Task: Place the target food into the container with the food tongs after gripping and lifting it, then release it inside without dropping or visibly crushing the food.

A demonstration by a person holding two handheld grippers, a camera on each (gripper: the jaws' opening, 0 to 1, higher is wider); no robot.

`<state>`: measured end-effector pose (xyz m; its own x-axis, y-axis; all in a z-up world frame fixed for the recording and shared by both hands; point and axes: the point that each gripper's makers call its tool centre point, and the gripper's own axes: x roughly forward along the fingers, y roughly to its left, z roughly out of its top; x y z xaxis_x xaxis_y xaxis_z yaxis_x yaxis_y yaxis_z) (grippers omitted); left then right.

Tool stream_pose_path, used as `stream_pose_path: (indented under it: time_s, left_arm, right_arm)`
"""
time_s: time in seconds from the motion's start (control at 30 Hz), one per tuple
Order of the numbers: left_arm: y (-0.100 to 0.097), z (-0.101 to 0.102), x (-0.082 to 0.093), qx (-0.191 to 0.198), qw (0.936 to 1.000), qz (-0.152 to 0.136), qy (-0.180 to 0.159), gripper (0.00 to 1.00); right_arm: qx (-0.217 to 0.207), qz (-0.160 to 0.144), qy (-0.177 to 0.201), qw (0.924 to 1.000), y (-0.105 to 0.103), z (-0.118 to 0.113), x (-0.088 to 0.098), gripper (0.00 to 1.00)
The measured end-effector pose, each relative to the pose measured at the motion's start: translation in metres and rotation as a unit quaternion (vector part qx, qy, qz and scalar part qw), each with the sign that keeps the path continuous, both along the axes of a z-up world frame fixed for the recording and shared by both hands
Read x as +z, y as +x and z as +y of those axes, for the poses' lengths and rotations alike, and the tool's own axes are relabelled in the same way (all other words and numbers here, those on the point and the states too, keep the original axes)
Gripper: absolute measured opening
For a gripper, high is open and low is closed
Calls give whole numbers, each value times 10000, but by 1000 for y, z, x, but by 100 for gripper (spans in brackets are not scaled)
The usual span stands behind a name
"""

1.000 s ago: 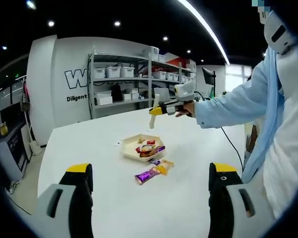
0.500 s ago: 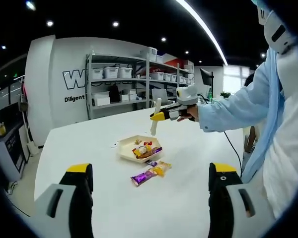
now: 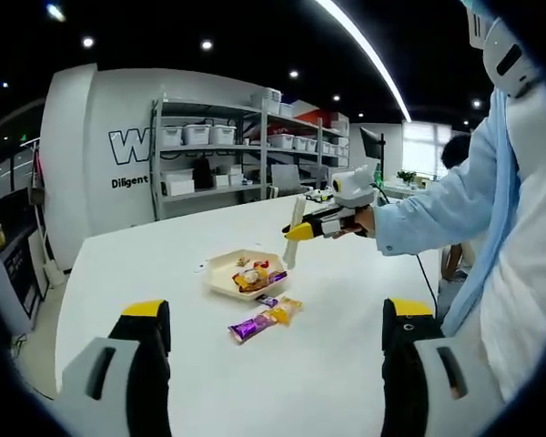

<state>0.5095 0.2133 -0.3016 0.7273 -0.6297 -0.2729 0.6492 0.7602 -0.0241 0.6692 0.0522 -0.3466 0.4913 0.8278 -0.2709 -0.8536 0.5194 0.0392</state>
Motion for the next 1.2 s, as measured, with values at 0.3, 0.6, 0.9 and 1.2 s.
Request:
stream_pose_path:
  time_s: [0.3,0.6,0.9,1.2]
  left_arm:
    - [0,-5,-2,-84,10000,16,-41,94]
    - [1,-2,-4,-55,10000,42,-66,94]
    - [-1,5,-5,79,9999,85,-29,94]
    - [-8,16,-3,263,9996,124,55,94]
  right_arm:
    - [26,145,105,9998,-17,3,-6,12]
    - [131,353,165,9992,-21,11,-23,12]
    - [558,428,115,9975,-25,26,-36,12]
    - [893,411,113,9951,-20,41,-48,13]
